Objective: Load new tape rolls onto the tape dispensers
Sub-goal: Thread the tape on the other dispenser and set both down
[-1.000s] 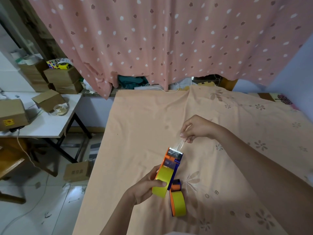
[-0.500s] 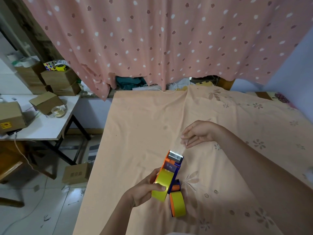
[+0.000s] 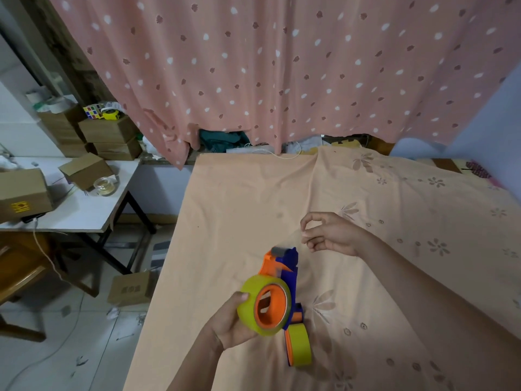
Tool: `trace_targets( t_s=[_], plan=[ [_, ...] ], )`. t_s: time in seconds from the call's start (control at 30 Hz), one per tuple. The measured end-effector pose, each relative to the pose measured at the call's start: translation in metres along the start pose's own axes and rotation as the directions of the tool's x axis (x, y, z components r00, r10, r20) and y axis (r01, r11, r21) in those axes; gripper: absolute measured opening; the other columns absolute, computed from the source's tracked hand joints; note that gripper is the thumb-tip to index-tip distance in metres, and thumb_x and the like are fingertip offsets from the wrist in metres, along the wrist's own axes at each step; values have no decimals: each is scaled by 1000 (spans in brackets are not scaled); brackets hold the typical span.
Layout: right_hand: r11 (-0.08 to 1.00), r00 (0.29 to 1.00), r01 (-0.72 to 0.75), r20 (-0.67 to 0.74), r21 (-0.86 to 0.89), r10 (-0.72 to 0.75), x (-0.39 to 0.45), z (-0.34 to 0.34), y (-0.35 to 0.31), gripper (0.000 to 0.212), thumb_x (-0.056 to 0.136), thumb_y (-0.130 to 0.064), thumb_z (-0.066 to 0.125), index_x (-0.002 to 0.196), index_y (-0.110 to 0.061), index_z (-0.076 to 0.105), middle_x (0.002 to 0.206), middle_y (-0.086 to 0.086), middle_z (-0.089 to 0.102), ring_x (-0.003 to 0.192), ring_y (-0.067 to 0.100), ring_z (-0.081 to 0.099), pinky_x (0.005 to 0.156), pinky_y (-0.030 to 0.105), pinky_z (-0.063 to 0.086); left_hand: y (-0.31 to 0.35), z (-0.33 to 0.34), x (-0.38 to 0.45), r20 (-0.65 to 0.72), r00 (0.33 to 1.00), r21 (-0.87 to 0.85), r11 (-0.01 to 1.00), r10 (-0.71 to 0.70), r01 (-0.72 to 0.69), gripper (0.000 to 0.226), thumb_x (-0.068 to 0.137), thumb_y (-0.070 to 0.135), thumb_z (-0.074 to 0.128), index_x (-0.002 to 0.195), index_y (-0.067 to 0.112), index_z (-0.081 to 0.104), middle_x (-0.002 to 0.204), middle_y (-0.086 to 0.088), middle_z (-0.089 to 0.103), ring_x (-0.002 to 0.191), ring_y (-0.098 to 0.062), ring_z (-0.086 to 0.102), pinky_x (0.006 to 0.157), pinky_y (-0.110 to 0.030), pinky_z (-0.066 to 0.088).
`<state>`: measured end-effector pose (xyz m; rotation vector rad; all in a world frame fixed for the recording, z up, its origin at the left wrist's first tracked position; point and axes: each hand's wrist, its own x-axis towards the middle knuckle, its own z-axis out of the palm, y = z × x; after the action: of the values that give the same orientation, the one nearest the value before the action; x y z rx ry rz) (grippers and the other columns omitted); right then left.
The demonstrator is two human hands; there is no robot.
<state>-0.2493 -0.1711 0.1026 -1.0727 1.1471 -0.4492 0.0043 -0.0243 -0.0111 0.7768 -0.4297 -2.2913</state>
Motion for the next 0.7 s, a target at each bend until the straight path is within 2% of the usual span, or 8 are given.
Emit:
trace_targets(
  t_s=[0.1, 0.2, 0.33, 0.4, 0.47, 0.53, 0.6, 0.7],
  plan=[
    [992, 999, 23, 40, 121, -28, -3, 6, 10, 18, 96, -4, 60, 110, 4, 68, 95, 23, 70, 83, 28, 72, 78, 33, 61, 3, 2, 1, 22, 998, -56, 997, 52, -50, 85, 47, 35, 100, 122, 4, 74, 126, -20, 69, 113, -35, 67, 99, -47, 51],
    [977, 997, 20, 68, 213, -36, -4, 13, 16, 31, 98, -13, 57, 119, 8, 64, 114, 26, 71, 107, 32, 71, 90, 34, 60, 4, 4, -1, 4, 996, -124, 988, 92, -91, 92, 45, 36, 101, 125, 3, 71, 130, -23, 64, 116, -39, 63, 97, -51, 53],
    [970, 989, 73, 111, 231, -101, -8, 20, 22, 32, 92, -6, 65, 123, 1, 64, 120, 17, 71, 114, 29, 68, 95, 32, 57, 2, 11, -1, -29, 990, -223, 965, 136, -139, 100, 43, 39, 100, 129, 2, 65, 129, -27, 62, 116, -43, 57, 94, -55, 52],
    [963, 990, 127, 29, 236, -138, -6, 29, 30, 32, 88, -1, 69, 120, 2, 66, 118, 19, 72, 109, 30, 70, 93, 33, 58, 1, 17, -1, -32, 988, -267, 951, 150, -153, 99, 42, 42, 100, 125, -1, 68, 128, -29, 61, 115, -46, 55, 90, -56, 55],
    [950, 970, 224, -143, 216, -196, 0, 44, 41, 22, 89, -7, 70, 110, -1, 73, 118, 19, 72, 106, 28, 71, 91, 35, 59, 0, 22, -1, -40, 987, -312, 936, 158, -162, 98, 43, 44, 99, 124, -3, 70, 130, -30, 58, 115, -47, 54, 86, -56, 58],
    [950, 902, 306, -340, 67, -266, 7, 61, 54, 11, 88, -17, 73, 97, -13, 79, 118, 5, 71, 109, 16, 68, 93, 34, 56, -1, 27, -1, -72, 983, -350, 919, 166, -181, 95, 45, 45, 98, 122, -3, 70, 132, -30, 56, 114, -46, 56, 85, -54, 59],
    [941, 823, 335, -469, -56, -321, 11, 77, 66, 8, 87, -22, 76, 91, -19, 81, 110, -10, 68, 104, 2, 66, 91, 26, 53, -3, 29, 0, -117, 980, -390, 900, 162, -195, 96, 45, 46, 97, 122, -3, 68, 132, -29, 56, 111, -47, 59, 84, -53, 59],
    [923, 734, 368, -573, -115, -364, 7, 107, 84, 12, 91, -18, 70, 93, -15, 81, 88, -12, 77, 85, -7, 68, 81, 23, 54, -6, 31, -1, -155, 976, -410, 889, 153, -204, 101, 47, 49, 96, 129, 1, 60, 132, -28, 58, 111, -45, 60, 87, -52, 59]
  ],
)
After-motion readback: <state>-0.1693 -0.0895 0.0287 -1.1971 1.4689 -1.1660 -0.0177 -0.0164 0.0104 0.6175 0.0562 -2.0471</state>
